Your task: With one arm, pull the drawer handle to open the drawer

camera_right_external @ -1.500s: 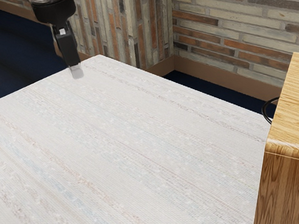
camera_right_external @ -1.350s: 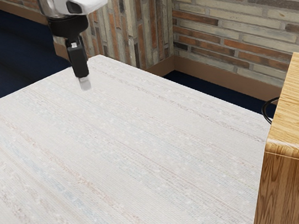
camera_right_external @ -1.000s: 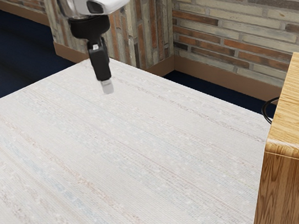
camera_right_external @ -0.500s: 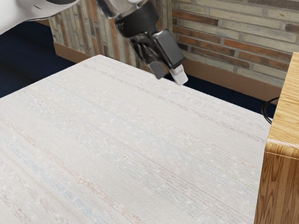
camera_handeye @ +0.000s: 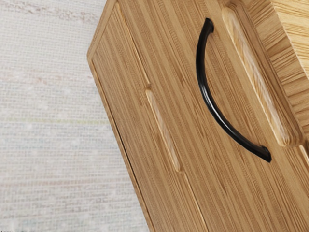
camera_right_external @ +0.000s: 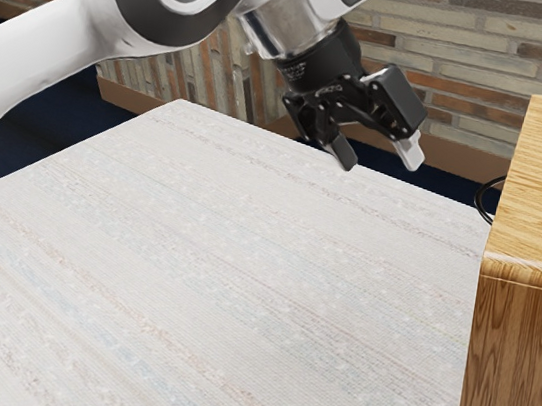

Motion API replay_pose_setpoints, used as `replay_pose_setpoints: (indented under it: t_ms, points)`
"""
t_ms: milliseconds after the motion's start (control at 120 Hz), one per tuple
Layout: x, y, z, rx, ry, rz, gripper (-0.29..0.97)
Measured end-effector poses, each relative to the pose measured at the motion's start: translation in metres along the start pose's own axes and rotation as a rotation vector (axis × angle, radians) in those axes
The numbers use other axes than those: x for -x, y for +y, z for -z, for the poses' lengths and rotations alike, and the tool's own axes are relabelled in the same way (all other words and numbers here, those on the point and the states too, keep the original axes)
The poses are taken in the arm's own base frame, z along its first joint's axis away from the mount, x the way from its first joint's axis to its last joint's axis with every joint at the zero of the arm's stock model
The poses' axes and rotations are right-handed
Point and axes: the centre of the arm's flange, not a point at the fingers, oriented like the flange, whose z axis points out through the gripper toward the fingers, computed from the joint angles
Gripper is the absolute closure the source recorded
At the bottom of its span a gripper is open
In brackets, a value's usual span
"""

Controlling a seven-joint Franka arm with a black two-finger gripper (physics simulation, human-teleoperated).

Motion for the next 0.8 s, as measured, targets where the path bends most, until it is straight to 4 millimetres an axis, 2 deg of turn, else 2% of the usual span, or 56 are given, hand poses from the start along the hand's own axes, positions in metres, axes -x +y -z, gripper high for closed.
replay_pose_setpoints:
  t_ms: [83,217,383,533,683,800]
  points:
    - [-0.004,0.002,-0.013,0.010,-0.007,0.063,0.00]
    - [-0.010,-0.011,-0.007,0.009,0.020,0.165,0.00]
    - [-0.012,-0.011,-0.009,-0.026,0.049,0.255,0.00]
    - [-0.020,-0.031,-0.003,0.049,0.054,0.360,0.00]
    - [-0.040,-0.067,-0.023,0.212,0.025,0.465,0.09]
    - [-0.047,-0.069,-0.036,0.308,0.005,0.472,0.19]
